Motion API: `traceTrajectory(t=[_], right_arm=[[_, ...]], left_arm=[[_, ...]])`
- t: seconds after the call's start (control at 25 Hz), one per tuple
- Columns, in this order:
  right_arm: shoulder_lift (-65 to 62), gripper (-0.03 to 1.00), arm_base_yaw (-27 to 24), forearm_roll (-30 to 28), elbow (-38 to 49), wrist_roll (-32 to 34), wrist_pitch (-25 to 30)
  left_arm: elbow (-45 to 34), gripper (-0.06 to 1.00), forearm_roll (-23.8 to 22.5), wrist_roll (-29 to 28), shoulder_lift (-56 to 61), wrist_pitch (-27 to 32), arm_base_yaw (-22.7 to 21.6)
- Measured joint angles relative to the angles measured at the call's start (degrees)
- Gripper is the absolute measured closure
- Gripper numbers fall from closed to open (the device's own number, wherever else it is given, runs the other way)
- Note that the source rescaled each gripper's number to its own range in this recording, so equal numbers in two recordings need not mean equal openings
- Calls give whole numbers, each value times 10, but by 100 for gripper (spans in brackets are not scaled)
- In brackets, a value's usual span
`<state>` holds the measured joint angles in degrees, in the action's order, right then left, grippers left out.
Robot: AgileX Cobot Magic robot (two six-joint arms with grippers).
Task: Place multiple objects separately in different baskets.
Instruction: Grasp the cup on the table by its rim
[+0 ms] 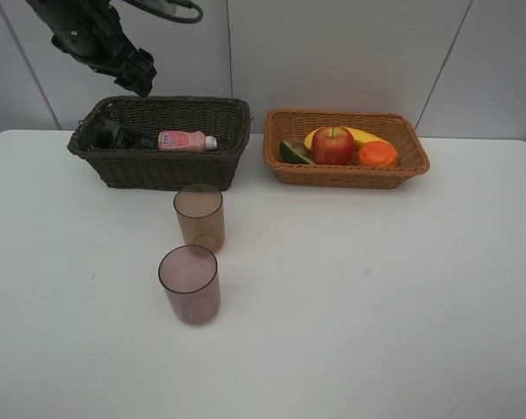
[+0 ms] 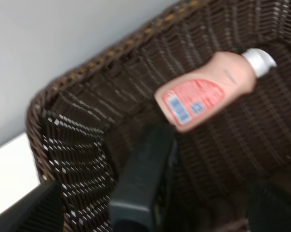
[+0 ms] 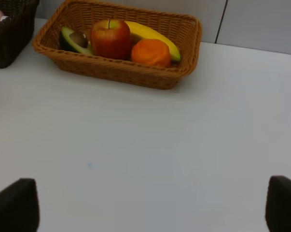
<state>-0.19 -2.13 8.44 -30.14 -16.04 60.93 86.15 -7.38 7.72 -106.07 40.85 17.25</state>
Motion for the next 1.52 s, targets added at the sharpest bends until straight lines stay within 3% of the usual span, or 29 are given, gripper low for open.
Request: traceTrajectory(t=[0.36,1.0,1.52], right_arm=[[0,-2,0,0,0,0,0],[0,-2,0,0,0,0,0],[0,-2,0,0,0,0,0]], left_arm=[[0,-5,60,-35,17,67,48],[1,-5,77,-117,12,164,120],[0,-5,78,-135,-63,192,125]])
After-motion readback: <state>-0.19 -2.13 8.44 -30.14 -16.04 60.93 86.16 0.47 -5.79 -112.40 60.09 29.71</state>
